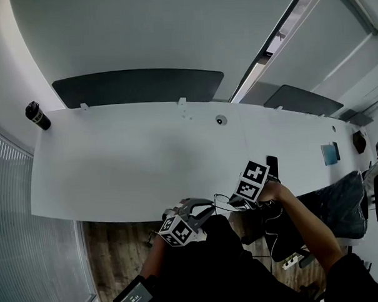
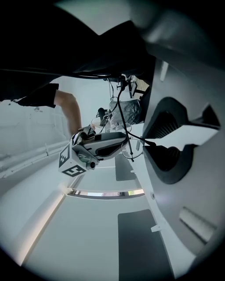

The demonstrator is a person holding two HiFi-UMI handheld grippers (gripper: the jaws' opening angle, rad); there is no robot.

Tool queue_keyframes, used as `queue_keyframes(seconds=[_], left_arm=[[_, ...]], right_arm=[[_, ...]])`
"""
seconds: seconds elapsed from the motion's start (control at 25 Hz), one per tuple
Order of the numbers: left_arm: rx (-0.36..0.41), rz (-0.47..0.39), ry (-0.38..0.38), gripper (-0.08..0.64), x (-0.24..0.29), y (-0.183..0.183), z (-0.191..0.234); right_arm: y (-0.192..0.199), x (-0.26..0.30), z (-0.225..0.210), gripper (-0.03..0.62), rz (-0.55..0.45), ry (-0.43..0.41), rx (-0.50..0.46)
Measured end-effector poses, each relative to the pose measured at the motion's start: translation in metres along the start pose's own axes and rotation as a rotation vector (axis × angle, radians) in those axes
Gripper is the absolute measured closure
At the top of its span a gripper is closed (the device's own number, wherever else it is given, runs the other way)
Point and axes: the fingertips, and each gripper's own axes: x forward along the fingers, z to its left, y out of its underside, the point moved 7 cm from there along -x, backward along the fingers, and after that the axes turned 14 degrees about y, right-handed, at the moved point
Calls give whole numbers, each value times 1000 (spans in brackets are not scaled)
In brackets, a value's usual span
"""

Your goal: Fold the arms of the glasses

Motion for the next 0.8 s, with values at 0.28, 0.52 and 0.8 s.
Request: queue_keyframes(seconds=[0.28,0.52,0.8], left_arm=[[-10,4,10,518,-4,1,-2],[-8,26,-5,526,-5,4,-4],[-23,61,-4,531,-9,10,-4]], right_arm=[[0,-1,-10,574,-37,-37,53],[0,3,-18,574,-63,-80,112],[-3,9,-32,574,-96,-117,193]])
